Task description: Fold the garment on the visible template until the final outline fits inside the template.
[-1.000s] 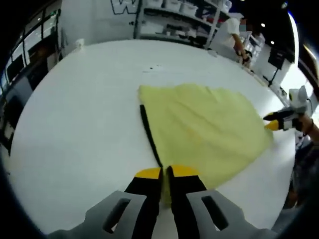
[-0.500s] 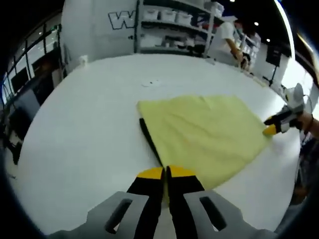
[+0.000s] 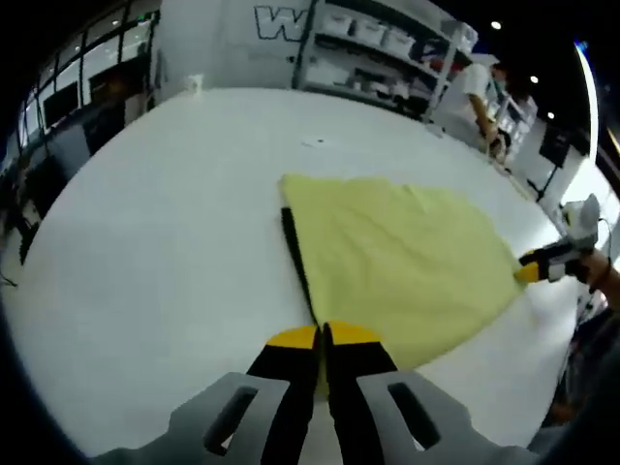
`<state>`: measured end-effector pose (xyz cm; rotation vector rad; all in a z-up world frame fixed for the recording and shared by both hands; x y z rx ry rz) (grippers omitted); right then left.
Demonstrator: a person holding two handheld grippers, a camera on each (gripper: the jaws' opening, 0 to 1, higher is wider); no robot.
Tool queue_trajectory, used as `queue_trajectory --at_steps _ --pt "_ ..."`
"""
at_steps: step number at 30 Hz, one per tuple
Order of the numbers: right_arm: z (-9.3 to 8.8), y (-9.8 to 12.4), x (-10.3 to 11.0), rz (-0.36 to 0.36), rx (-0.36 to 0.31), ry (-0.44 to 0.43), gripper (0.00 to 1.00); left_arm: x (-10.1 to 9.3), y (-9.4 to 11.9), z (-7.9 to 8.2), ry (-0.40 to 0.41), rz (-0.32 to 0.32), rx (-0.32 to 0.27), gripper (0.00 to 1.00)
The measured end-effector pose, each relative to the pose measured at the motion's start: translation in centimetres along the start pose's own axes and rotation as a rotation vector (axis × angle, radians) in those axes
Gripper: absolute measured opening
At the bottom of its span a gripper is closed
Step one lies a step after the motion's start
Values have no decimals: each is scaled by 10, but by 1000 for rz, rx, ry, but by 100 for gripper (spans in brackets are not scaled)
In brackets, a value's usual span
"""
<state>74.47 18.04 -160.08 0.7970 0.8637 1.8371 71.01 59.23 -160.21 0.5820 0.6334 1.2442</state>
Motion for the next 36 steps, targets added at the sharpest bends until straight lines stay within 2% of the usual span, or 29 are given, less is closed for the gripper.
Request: queue_trajectory --at_steps 5,9,14,18,21,29,36 --pt "-3 2 4 13 11 1 14 1 -1 3 -28 -7 25 5" --pt "-9 4 14 32 37 41 2 -7 2 2 -98 4 51 5" --pt "-10 8 21 21 44 88 0 -2 5 2 -139 6 63 5" --pt "-15 7 23 37 57 80 0 0 9 -1 -176 23 80 5" --pt "-22 14 32 50 64 71 0 0 14 -5 -190 30 87 5" --pt "-43 23 42 63 62 54 0 0 31 -20 -201 34 105 5" --pt "-52 30 48 68 69 65 0 0 43 -32 -211 26 127 5"
Point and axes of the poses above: the point that each gripper's makers call its tool centre point, and the gripper's own axes: y roughly backward along the fingers, x roughly to its left, z roughly out of its top, the point moved 10 cm from there along y, roughly backward along the fingers, and after that the axes turned 7 degrees about -y, right-handed, at the moved point
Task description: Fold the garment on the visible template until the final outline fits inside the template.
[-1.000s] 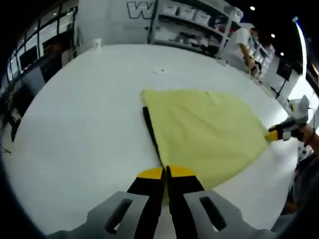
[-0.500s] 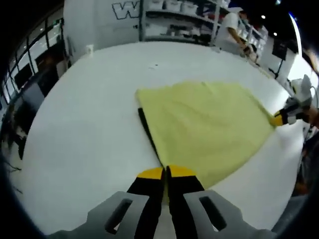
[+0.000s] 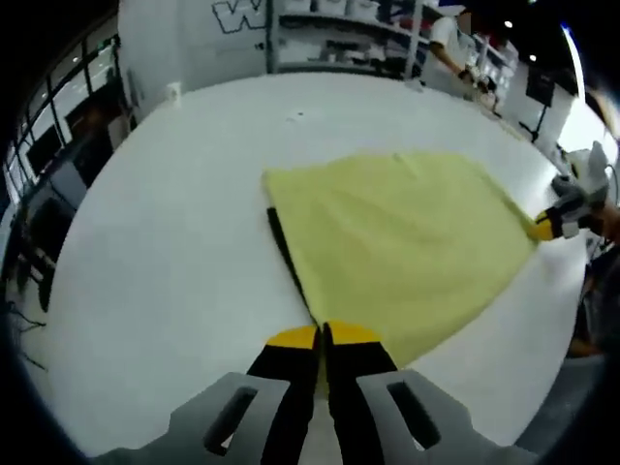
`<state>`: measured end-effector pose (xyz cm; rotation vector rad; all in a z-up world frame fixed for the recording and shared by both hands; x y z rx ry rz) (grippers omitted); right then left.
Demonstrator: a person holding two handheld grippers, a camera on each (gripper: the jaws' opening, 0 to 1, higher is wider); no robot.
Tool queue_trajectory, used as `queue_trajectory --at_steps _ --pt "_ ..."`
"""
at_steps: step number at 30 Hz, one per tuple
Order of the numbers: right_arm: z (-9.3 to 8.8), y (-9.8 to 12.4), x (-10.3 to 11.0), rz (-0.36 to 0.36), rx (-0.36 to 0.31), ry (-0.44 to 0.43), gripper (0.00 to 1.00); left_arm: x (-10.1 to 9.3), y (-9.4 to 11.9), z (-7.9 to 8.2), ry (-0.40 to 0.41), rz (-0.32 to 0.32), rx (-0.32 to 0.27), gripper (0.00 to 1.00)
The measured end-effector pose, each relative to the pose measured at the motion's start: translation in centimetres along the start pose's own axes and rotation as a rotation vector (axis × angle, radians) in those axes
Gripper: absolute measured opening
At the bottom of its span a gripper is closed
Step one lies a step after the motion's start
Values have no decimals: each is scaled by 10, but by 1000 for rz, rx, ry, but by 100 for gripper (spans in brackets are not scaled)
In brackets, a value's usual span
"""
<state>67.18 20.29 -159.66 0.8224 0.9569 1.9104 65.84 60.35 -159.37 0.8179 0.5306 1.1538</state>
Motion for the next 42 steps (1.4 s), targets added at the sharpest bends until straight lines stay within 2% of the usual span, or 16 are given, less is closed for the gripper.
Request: queue_trajectory --at_steps 5,12,14,16,18,20,23,25,27,30,34,36,39,42 --pt "-11 7 7 5 5 -9 0 -3 7 -9 -16 2 8 5" --pt "-16 9 10 12 10 -4 0 -9 14 -18 -23 11 5 5" --pt "-17 11 11 -5 -13 4 0 -8 13 -17 -26 10 4 6" --pt "-19 13 12 -24 -25 24 6 -6 14 -17 -102 23 -8 9" --pt "-17 15 11 -28 -42 33 18 -4 15 -20 -122 21 3 15" --pt "-16 18 12 -19 -67 17 28 -4 19 -21 -125 -6 6 21" --pt "-20 26 14 -18 -87 23 27 -4 26 -21 -119 -11 -10 28" --pt "-22 29 13 -19 -98 19 31 -3 29 -21 -108 -32 -27 35" --pt "-25 36 17 -2 -130 10 39 -7 38 -23 -116 -43 -25 41" --pt "-29 43 20 17 -158 12 44 -15 48 -26 -142 -64 -37 50" --pt "-34 53 27 30 -164 10 57 -21 60 -29 -144 -87 -54 64" --pt "-36 57 30 39 -168 11 66 -30 75 -32 -147 -99 -67 71" --pt "-42 73 42 49 -198 21 71 -32 83 -35 -145 -104 -103 81" --pt "-44 76 44 55 -209 18 78 -38 94 -39 -140 -109 -106 89"
Point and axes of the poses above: the point that each gripper's makers call its tool centre point, and the gripper's own axes: y roughly backward along the fingers, x roughly to its left, z roughly out of its top, the point moved 10 cm from there along y, roughly backward along the fingers, and after that the axes turned 7 degrees about -y, right-handed, at the moved point
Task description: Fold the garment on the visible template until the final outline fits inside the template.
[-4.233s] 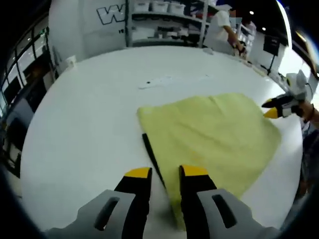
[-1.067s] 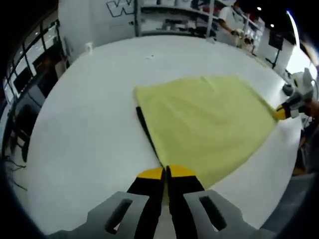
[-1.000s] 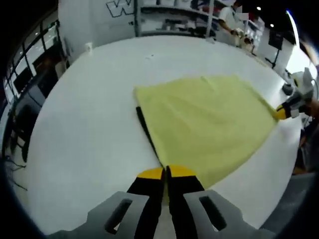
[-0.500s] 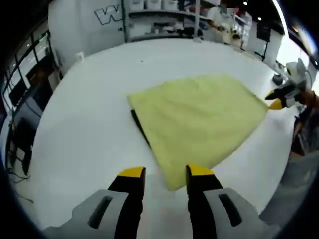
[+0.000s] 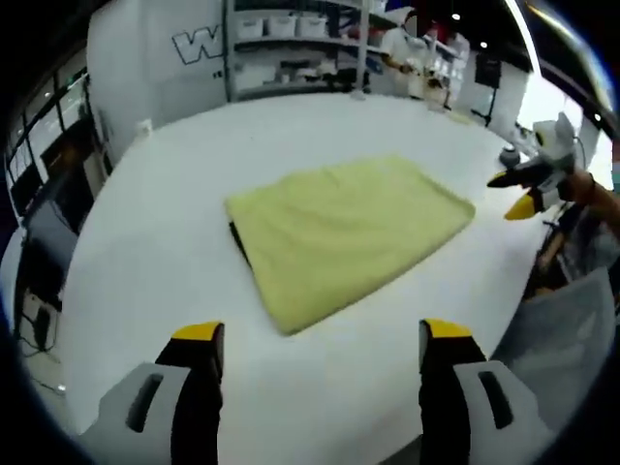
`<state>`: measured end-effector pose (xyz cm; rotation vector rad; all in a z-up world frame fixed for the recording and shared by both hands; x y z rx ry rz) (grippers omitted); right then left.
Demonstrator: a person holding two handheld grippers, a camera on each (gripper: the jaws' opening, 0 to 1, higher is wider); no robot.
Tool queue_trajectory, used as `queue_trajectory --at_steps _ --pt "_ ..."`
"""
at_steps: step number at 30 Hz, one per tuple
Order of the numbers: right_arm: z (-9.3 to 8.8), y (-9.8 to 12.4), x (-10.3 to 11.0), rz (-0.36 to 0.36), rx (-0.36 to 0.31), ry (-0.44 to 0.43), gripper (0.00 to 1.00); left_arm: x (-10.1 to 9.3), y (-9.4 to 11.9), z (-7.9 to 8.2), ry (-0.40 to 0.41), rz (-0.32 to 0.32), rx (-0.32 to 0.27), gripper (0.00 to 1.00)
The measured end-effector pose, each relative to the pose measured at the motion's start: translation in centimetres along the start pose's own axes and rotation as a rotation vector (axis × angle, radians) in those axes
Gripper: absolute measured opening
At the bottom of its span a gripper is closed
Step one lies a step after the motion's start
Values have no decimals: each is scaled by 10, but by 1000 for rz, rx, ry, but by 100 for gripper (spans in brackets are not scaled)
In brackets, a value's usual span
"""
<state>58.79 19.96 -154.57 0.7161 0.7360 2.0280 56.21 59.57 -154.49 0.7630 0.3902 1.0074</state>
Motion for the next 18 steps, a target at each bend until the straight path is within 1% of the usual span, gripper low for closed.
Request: queue_trajectory --at_steps 1,2,6,8,10,11,15,17,18 --pt "-1 2 2 1 -2 0 80 -2 2 -1 -5 -4 -1 90" --pt "-3 8 6 8 -33 -5 83 -2 1 -2 -3 0 3 92" --pt "-7 15 10 17 -34 -19 86 -7 10 -11 4 3 7 96" --pt "-9 19 13 15 -37 -13 89 -6 11 -11 15 -3 1 99" --pt "-11 22 16 13 -35 -8 93 -9 13 -11 18 -16 -5 99" --pt "-13 26 21 9 -45 -6 95 -9 15 -11 20 -14 -5 99" --pt "-16 28 25 -1 -59 1 99 -10 24 -10 29 -5 -10 98" --pt "-18 30 28 -15 -70 16 99 -11 28 -10 37 -24 -1 93" --pt "-21 31 29 -19 -74 14 99 -11 29 -10 47 -22 1 91"
Point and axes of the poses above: the point that each gripper's makers call its tool centre point, and the gripper's own axes: y roughly backward along the fingers, x roughly to its left, z roughly out of its top, the point moved 10 cm from there along y, roughly backward along the fingers, and after that the axes turned 7 degrees about -y, right-handed, at the moved point
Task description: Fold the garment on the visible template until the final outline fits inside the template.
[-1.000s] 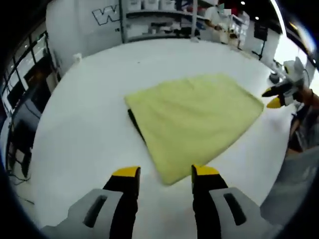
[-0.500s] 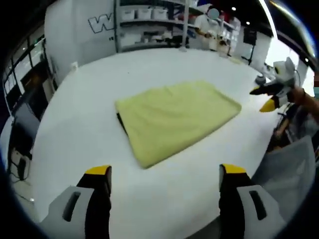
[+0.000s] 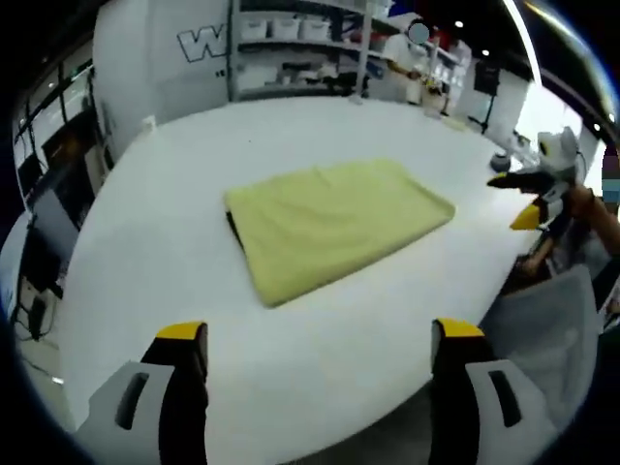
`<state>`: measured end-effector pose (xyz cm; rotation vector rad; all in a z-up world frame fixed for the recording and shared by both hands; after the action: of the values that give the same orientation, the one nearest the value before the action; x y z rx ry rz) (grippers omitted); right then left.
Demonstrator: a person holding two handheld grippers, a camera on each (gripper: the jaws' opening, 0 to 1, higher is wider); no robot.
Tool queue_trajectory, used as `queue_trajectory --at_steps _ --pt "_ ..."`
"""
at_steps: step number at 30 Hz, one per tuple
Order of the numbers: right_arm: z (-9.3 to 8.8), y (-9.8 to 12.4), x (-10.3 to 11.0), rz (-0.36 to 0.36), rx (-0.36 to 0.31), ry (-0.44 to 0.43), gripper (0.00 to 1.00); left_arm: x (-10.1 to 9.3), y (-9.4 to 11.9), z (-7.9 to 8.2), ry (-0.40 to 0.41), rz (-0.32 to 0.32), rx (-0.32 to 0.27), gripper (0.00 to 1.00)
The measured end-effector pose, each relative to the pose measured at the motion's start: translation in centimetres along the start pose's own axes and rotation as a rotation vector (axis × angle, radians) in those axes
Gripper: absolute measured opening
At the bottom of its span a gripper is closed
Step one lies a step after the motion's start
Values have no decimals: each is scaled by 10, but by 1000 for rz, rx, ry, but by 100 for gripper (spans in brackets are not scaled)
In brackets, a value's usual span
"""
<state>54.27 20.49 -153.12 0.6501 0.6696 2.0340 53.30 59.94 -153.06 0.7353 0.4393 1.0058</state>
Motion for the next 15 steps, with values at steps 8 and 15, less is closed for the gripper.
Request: queue_trajectory --at_steps 8,15 --pt "-7 1 1 -14 -12 -28 99 -11 3 2 -18 -1 -27 96" --pt "0 7 -1 -37 -10 3 99 -11 0 -2 -30 -5 0 97"
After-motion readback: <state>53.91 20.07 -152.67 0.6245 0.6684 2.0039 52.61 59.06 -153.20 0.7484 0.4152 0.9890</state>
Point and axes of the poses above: the point that each gripper's makers call its tool centre point, and the gripper's own axes: y roughly backward along the fingers, x roughly to its left, z roughly out of its top, the point moved 10 cm from there along y, roughly backward along the fingers, and after that the axes turned 7 degrees about -y, right-handed, at the moved point
